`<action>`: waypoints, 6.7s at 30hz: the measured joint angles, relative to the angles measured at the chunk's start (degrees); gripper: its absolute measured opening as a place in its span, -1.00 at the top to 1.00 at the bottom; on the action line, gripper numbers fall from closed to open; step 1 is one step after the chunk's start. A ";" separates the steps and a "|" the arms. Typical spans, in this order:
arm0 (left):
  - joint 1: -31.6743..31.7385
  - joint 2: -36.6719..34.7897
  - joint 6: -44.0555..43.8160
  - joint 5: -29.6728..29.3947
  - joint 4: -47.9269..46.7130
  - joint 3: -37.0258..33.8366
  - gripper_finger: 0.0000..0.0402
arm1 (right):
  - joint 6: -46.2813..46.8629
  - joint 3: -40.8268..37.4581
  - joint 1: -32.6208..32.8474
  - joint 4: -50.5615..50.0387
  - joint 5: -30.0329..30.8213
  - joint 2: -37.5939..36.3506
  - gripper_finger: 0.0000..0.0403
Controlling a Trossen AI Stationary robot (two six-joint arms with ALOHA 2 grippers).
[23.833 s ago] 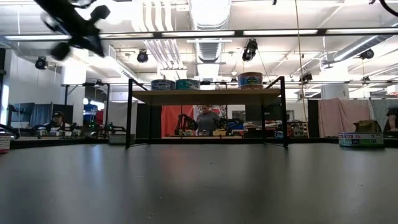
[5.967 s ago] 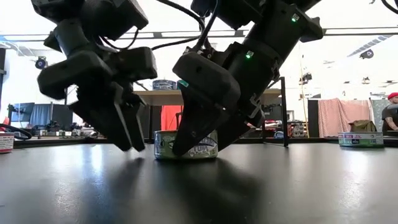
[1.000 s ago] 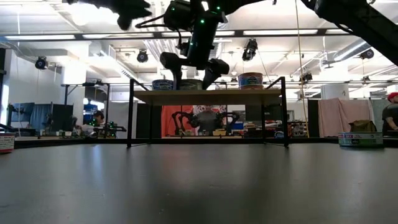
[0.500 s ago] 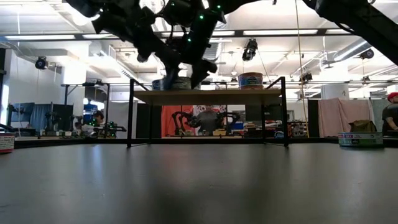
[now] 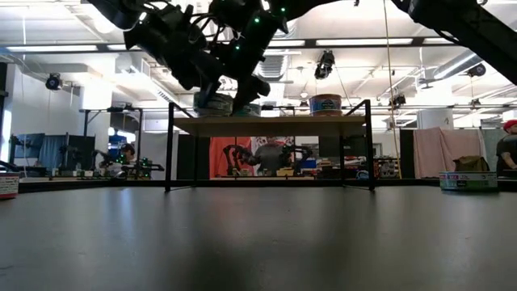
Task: Stack canned seafood by type on shelf
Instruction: Put the top green tuna can on the shelf, then stack the green tuna can on top of the green tuna can
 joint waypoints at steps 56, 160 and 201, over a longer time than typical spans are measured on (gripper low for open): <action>-0.28 2.69 6.46 -9.88 -0.46 -4.52 0.99 | -20.72 -2.36 -1.11 -10.48 -6.28 -0.79 -0.88; -81.38 -2.86 -60.99 -26.23 -14.96 -12.68 0.99 | 51.76 -43.89 50.28 -20.96 -35.22 -16.79 0.94; -72.13 6.37 -40.65 -37.37 -25.67 -4.42 1.00 | 49.52 -41.86 47.83 -0.45 -10.64 -16.79 0.94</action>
